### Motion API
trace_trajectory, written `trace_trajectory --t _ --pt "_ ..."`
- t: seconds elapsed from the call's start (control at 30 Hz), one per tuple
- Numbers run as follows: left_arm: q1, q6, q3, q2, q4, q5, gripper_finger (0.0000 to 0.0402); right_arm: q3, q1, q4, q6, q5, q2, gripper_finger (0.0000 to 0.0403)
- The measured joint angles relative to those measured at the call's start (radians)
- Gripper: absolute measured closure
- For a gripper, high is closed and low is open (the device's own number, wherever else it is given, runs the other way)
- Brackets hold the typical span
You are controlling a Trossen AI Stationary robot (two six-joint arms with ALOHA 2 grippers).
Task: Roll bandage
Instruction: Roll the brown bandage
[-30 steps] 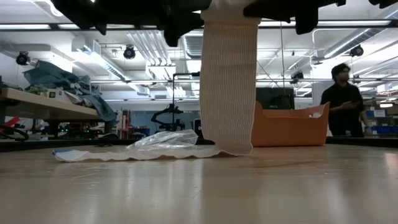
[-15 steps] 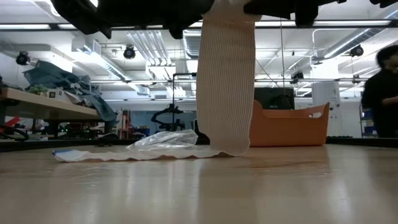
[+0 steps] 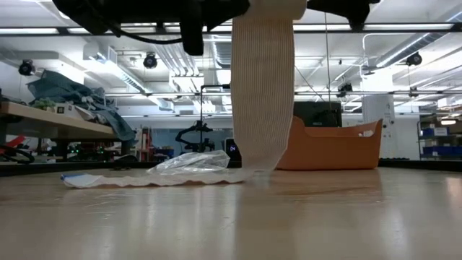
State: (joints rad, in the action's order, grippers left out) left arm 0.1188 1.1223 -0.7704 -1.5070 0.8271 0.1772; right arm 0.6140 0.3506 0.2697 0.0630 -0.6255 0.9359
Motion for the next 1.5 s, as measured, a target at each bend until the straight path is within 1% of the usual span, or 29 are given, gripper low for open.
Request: trace_trajectory --t 0.07,0.13,0.23,0.3,0.37,0.5,0.63,0.7,0.9,1.03,1.13,1.23,1.3,1.43,1.47,1.5 --pt "0.007 0.084 0.000 0.000 0.000 0.000 0.0371 0.000 -0.031 -0.047 0.094 0.067 -0.045 0.0169" --pt "0.013 0.124 0.000 0.000 0.000 -0.001 0.0371 0.000 -0.063 -0.079 0.165 0.151 -0.076 0.0172" --pt "0.023 0.140 -0.002 0.001 -0.001 -0.003 0.0371 0.000 -0.102 -0.098 0.226 0.273 -0.095 0.0174" --pt "0.035 0.179 -0.002 0.001 -0.001 -0.002 0.0371 0.000 -0.118 -0.105 0.236 0.321 -0.094 0.0172" --pt "0.048 0.202 -0.002 0.001 -0.002 -0.003 0.0371 0.000 -0.126 -0.097 0.236 0.345 -0.080 0.0167" --pt "0.058 0.182 -0.003 0.001 -0.003 -0.005 0.0371 0.000 -0.132 -0.094 0.254 0.352 -0.043 0.0155" --pt "0.064 0.178 -0.003 0.001 -0.005 -0.003 0.0371 0.011 -0.145 -0.068 0.277 0.462 0.002 0.0139" --pt "0.064 0.178 -0.003 0.001 -0.006 -0.003 0.0371 0.024 -0.149 -0.054 0.278 0.493 0.025 0.0129" --pt "0.071 0.170 -0.003 0.001 -0.004 -0.003 0.0371 0.068 -0.158 -0.057 0.229 0.503 0.083 0.0105" --pt "0.071 0.139 -0.004 0.001 0.012 -0.003 0.0371 0.101 -0.157 -0.056 0.179 0.524 0.130 0.0109" --pt "0.071 0.120 -0.004 0.002 0.023 -0.003 0.0371 0.123 -0.157 -0.053 0.145 0.538 0.168 0.0131" --pt "0.072 0.102 -0.004 0.002 0.028 -0.003 0.0368 0.141 -0.157 -0.041 0.107 0.539 0.196 0.0173" --pt "0.072 0.075 -0.004 0.002 0.028 -0.002 0.0354 0.148 -0.157 -0.017 0.091 0.539 0.212 0.0215" --pt "0.073 0.039 -0.004 0.004 0.030 0.021 0.0325 0.149 -0.157 0.016 0.046 0.537 0.223 0.0322" --pt "0.073 0.035 -0.004 0.004 0.030 0.024 0.0321 0.149 -0.157 0.016 0.038 0.536 0.223 0.0341" --pt "0.073 0.028 -0.004 0.004 0.030 0.025 0.0317 0.149 -0.157 0.017 0.029 0.536 0.223 0.0344"
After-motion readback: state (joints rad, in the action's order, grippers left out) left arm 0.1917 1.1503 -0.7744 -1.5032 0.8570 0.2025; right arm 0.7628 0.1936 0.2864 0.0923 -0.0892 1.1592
